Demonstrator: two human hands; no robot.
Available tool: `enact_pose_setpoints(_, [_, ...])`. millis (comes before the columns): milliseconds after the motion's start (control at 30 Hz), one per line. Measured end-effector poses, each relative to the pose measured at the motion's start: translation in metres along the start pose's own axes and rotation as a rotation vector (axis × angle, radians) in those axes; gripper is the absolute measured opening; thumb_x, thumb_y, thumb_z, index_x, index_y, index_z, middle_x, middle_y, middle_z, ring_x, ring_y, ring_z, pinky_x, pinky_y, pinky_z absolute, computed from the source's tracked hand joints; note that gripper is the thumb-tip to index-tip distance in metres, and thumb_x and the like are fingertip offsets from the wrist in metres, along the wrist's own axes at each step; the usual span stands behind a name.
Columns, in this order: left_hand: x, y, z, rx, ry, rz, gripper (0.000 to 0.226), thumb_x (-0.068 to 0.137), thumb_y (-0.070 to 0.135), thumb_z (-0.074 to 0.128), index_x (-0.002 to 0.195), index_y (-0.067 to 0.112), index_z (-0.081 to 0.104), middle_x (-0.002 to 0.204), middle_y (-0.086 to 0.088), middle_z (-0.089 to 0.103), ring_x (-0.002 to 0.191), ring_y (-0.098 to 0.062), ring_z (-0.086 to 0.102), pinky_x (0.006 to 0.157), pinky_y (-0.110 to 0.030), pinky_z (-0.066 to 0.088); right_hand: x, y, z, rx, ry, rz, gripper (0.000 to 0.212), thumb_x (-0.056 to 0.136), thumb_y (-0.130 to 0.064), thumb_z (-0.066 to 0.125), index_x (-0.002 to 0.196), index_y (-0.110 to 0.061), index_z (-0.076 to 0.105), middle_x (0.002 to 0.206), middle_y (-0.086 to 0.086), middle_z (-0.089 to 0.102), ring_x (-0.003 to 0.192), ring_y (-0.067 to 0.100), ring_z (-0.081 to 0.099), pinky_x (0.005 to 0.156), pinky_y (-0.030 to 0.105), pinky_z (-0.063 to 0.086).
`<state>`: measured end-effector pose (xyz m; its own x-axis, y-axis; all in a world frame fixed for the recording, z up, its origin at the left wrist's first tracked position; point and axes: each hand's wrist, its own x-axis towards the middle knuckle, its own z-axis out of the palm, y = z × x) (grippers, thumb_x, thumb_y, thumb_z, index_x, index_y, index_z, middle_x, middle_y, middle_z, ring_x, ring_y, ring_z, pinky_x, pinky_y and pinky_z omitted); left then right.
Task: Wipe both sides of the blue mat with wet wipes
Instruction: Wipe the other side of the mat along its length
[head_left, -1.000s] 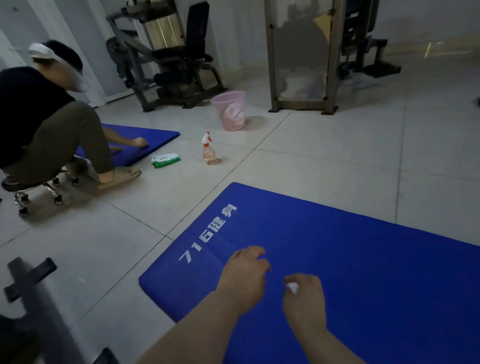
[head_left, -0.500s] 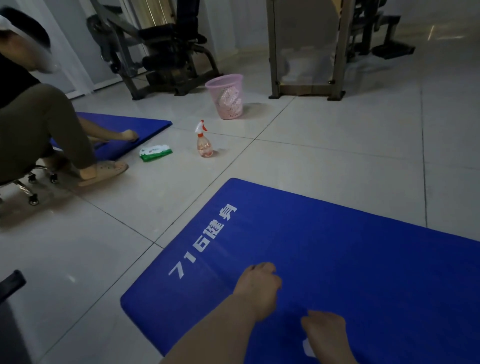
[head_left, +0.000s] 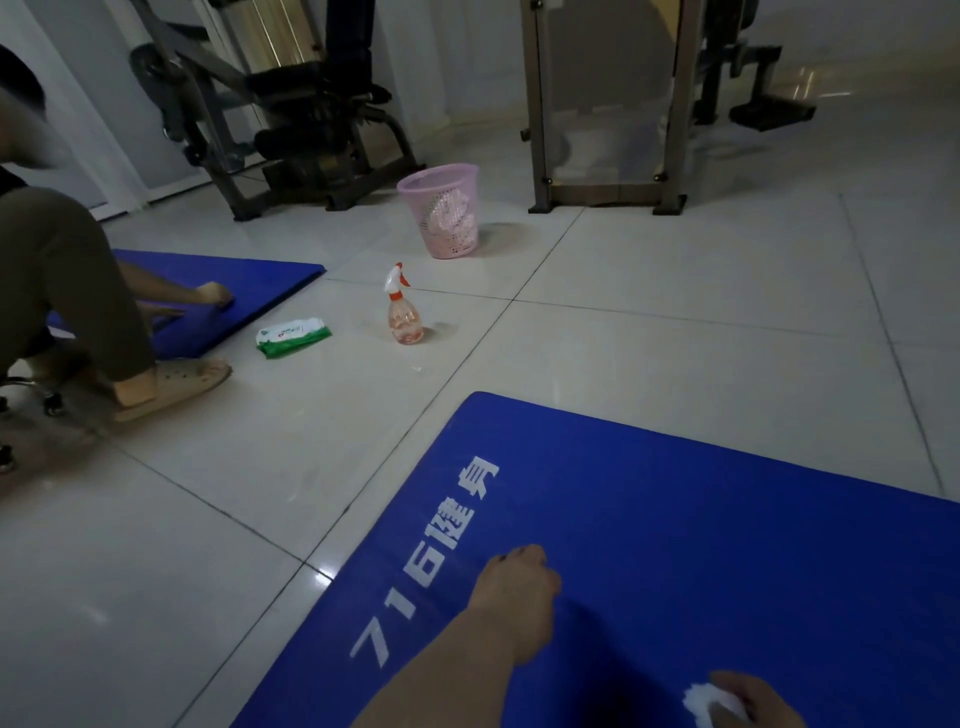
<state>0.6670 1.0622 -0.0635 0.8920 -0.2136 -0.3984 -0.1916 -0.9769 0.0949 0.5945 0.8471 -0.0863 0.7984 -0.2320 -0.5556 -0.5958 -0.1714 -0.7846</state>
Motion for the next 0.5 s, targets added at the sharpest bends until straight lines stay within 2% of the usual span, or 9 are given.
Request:
enact_pose_setpoints(67, [0.014,-0.028,0.002,-0.044,0.012,-0.012,0.034,0.095,0.009,0.048,0.128,0.012,0.057,0.141,-0.006,0.038,0.119,-0.026,0.045,0.103,-0.033,0.038,0.005,-0.011,0.034,-0.017,-0.022,0.001,0.017,0.088,0.004,0.059,0.105,0.006,0.061,0.115,0.022,0.055,0.101,0.030,0.047,0.099,0.038,0.034])
enact_pose_setpoints(133, [0.029,-0.056,0.010,-0.108,0.073,-0.041,0.036,0.095,0.012,0.047,0.130,0.014,0.054,0.145,-0.004,0.035,0.120,-0.023,0.047,0.103,-0.032,0.039,0.009,-0.020,0.072,-0.042,-0.037,-0.027,0.014,0.086,-0.002,0.062,0.099,-0.001,0.065,0.106,0.015,0.058,0.096,0.026,0.049,0.086,0.024,0.034])
enact_pose_setpoints(167, [0.035,-0.071,0.014,-0.150,0.115,-0.075,0.037,0.095,0.013,0.046,0.131,0.016,0.052,0.148,-0.002,0.033,0.121,-0.023,0.047,0.102,-0.031,0.040,0.013,-0.022,0.090,-0.069,-0.072,-0.033,0.020,0.081,-0.013,0.062,0.100,-0.009,0.064,0.102,0.010,0.057,0.092,0.022,0.048,0.080,0.018,0.032])
enact_pose_setpoints(233, [0.049,-0.100,0.023,-0.191,0.205,-0.153,0.038,0.097,0.017,0.041,0.134,0.021,0.046,0.152,-0.001,0.028,0.126,-0.022,0.043,0.103,-0.032,0.039,0.022,-0.026,0.125,-0.188,-0.188,-0.053,0.035,0.071,-0.033,0.048,0.104,-0.026,0.055,0.102,0.003,0.056,0.091,0.015,0.048,0.074,0.012,0.032])
enact_pose_setpoints(300, [0.063,-0.128,0.036,-0.186,0.237,-0.230,0.047,0.101,0.025,0.035,0.147,0.026,0.028,0.160,-0.005,0.010,0.143,-0.023,0.021,0.116,-0.038,0.023,0.036,-0.028,0.153,-0.228,-0.147,-0.040,0.017,0.085,-0.030,0.050,0.102,-0.030,0.052,0.104,0.002,0.057,0.092,0.013,0.049,0.075,0.012,0.033])
enact_pose_setpoints(367, [0.073,-0.148,0.053,-0.238,0.193,-0.332,0.054,0.104,0.036,0.024,0.154,0.028,0.006,0.161,-0.003,-0.012,0.148,-0.023,-0.008,0.118,-0.048,0.003,0.043,-0.035,0.174,-0.256,-0.134,-0.041,0.019,0.095,-0.013,0.050,0.100,-0.032,0.053,0.101,-0.002,0.058,0.090,0.011,0.051,0.075,0.012,0.036])
enact_pose_setpoints(433, [0.080,-0.157,0.073,-0.286,0.142,-0.395,0.058,0.102,0.045,0.015,0.154,0.028,-0.006,0.160,-0.004,-0.022,0.146,-0.023,-0.020,0.115,-0.053,-0.006,0.045,-0.042,0.189,-0.301,-0.147,-0.043,0.021,0.096,-0.013,0.048,0.097,-0.033,0.051,0.099,-0.003,0.058,0.088,0.010,0.053,0.074,0.011,0.038])
enact_pose_setpoints(500, [0.083,-0.159,0.086,-0.285,0.138,-0.419,0.061,0.101,0.048,0.012,0.153,0.027,-0.010,0.159,-0.004,-0.024,0.145,-0.024,-0.022,0.114,-0.053,-0.011,0.043,-0.049,0.197,-0.366,-0.172,0.001,0.020,0.097,-0.014,0.047,0.100,-0.033,0.049,0.100,-0.003,0.057,0.089,0.009,0.052,0.076,0.009,0.037])
